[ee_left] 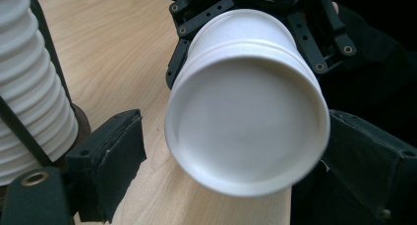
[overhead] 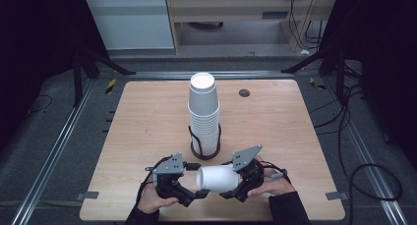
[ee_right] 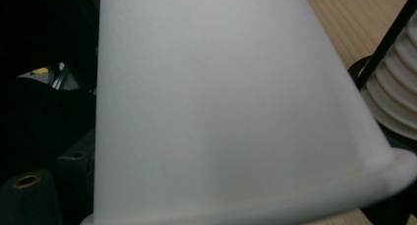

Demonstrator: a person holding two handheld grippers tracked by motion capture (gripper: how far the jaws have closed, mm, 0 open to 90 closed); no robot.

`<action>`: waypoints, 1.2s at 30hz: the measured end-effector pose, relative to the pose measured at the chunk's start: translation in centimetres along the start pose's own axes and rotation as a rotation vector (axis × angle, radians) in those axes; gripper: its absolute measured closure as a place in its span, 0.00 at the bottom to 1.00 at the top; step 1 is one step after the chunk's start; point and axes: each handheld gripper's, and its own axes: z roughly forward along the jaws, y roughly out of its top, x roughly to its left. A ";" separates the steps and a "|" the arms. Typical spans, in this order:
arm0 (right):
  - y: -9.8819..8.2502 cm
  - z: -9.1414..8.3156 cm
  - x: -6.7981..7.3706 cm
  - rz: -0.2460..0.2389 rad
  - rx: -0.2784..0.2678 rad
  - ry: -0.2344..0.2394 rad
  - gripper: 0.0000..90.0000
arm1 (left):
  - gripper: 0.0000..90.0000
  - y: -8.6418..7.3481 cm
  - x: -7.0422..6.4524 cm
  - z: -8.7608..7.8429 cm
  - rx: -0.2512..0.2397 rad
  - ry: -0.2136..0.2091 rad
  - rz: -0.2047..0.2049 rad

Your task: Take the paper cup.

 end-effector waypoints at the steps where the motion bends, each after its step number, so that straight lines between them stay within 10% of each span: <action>1: 0.0 0.0 0.0 0.000 0.000 0.000 0.10 | 0.10 0.0 0.0 0.1 0.002 -0.001 -0.001; 36: 1.5 1.4 0.1 -0.021 0.011 0.006 0.10 | 0.20 0.3 0.1 1.4 0.025 -0.029 -0.023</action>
